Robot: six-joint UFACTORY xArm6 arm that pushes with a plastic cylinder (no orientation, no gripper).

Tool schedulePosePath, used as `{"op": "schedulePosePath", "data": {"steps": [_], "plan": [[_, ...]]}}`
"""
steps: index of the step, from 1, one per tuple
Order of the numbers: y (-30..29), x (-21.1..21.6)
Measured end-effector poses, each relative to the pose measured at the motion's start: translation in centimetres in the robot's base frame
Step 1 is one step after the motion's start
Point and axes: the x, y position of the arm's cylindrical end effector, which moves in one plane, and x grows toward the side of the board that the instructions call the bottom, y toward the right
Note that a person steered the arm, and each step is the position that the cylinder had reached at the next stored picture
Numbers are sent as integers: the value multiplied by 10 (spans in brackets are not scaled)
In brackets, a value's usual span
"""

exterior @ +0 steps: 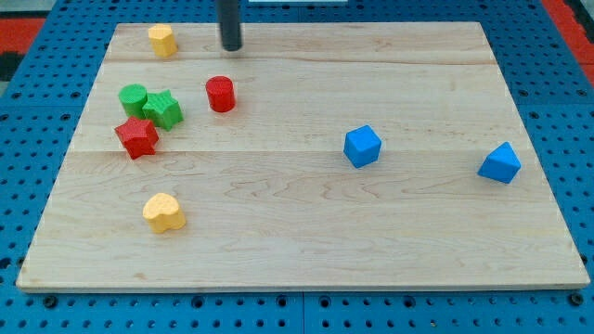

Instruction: Move red circle parallel to the green star

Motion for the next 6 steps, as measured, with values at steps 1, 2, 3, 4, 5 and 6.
{"op": "schedulePosePath", "data": {"steps": [1,2,3,4,5,6], "plan": [[-12,52],[-21,78],[10,118],[70,154],[82,154],[38,133]]}}
